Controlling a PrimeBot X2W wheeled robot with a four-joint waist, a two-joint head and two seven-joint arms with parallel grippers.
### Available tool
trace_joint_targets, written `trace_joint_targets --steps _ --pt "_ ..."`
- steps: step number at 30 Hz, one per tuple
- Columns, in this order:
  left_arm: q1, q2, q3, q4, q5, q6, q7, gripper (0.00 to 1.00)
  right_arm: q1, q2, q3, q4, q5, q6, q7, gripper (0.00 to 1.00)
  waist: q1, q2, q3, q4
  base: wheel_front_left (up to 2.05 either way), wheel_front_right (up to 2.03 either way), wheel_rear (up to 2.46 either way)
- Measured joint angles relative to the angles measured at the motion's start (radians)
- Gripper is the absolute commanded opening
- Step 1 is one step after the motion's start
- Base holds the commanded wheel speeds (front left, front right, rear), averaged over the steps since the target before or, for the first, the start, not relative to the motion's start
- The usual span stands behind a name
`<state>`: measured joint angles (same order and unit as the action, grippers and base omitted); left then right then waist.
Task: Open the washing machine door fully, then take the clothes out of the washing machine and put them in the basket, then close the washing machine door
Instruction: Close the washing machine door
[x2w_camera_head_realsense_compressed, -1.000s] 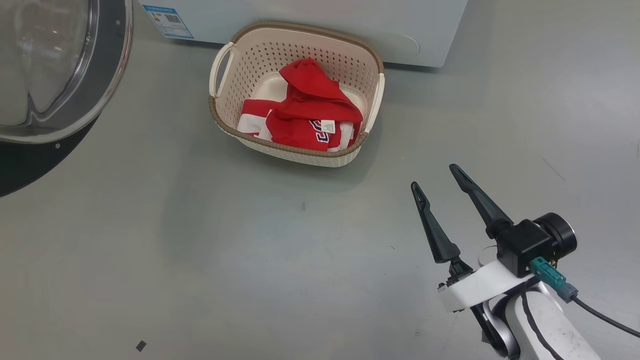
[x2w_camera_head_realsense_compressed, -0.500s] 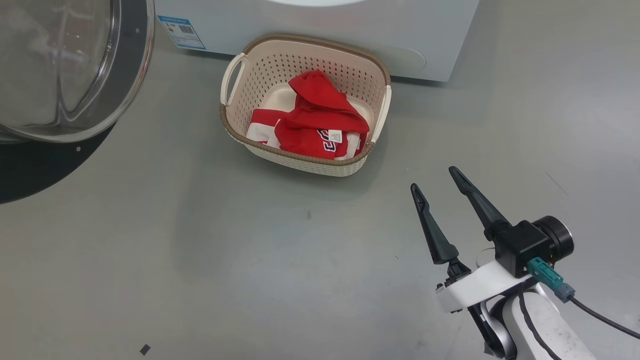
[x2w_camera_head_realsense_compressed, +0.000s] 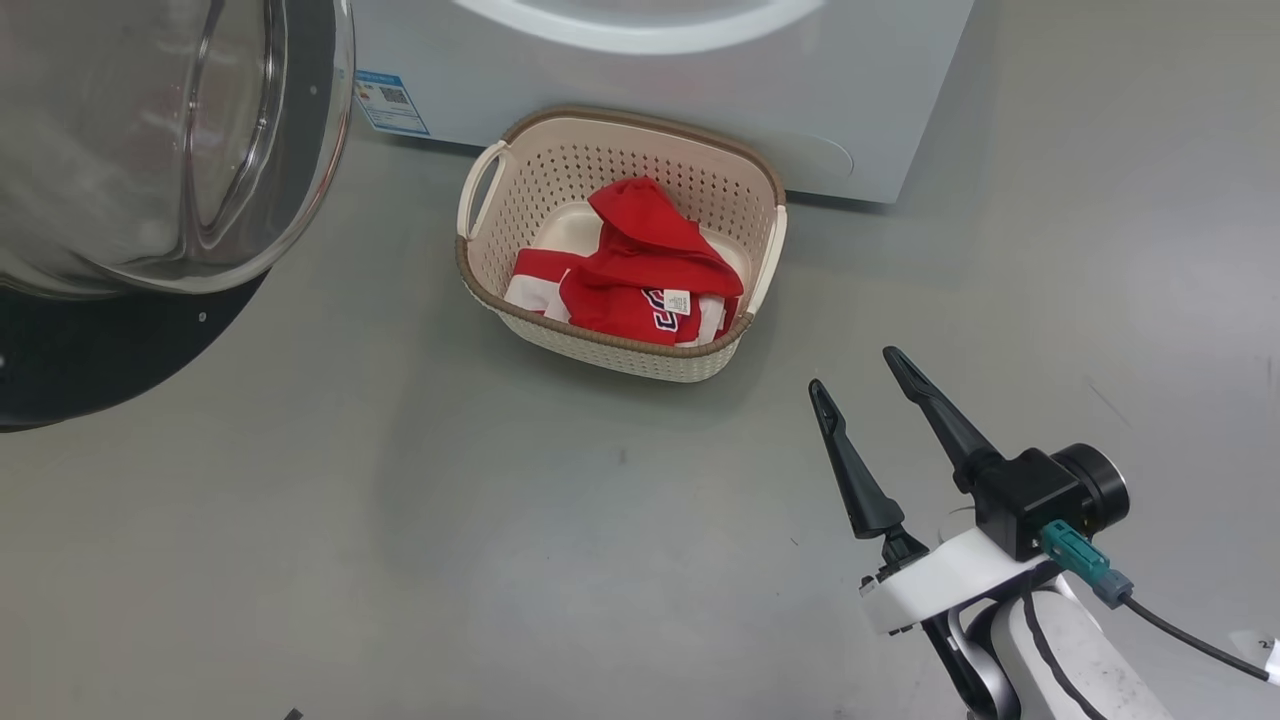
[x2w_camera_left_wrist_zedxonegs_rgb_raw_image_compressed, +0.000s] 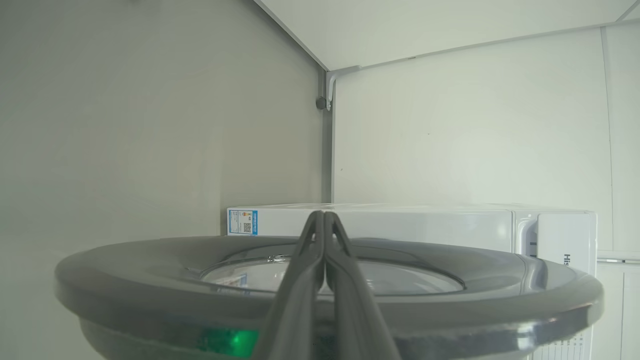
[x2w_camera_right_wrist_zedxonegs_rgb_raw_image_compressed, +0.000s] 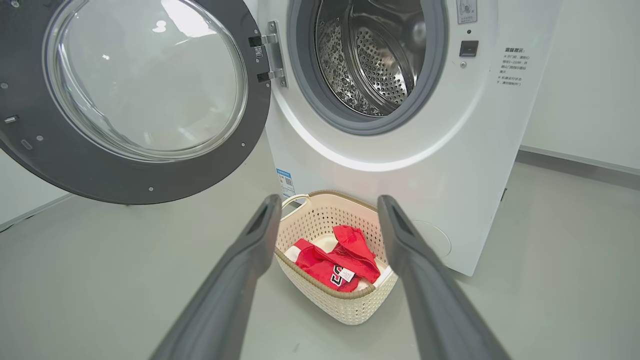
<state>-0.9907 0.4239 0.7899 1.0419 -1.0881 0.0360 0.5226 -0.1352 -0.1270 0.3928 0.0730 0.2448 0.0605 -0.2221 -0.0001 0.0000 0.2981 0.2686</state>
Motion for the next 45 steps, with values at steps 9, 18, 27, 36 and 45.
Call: trace_joint_targets --steps 9,18,27,36,45 --pt "0.039 -0.019 -0.038 0.002 0.013 -0.025 0.035 0.00 0.001 0.008 0.002 0.007 0.002 0.000 -0.003 1.00 0.0000 0.0000 -0.028 0.003 0.00 0.00 0.00" --pt "0.048 -0.074 -0.049 0.003 0.010 -0.039 0.082 0.00 0.002 0.018 0.016 0.021 0.006 0.000 -0.004 1.00 0.0000 0.0000 -0.053 0.015 0.00 0.00 0.00" --pt "0.077 -0.099 -0.057 -0.015 0.006 -0.062 0.121 0.00 0.007 0.026 0.021 0.039 0.012 0.000 -0.012 1.00 0.0000 0.0000 -0.077 0.013 0.00 0.00 0.00" --pt "0.099 -0.164 -0.091 -0.047 0.006 -0.095 0.174 0.00 0.022 0.033 0.023 0.052 0.019 0.000 -0.014 1.00 0.0000 0.0000 -0.105 0.016 0.00 0.00 0.00" --pt "0.112 -0.274 -0.123 -0.102 -0.005 -0.113 0.243 0.00 0.022 0.037 0.030 0.053 0.019 0.000 -0.016 1.00 0.0000 0.0000 -0.119 0.022 0.00 0.00 0.00"
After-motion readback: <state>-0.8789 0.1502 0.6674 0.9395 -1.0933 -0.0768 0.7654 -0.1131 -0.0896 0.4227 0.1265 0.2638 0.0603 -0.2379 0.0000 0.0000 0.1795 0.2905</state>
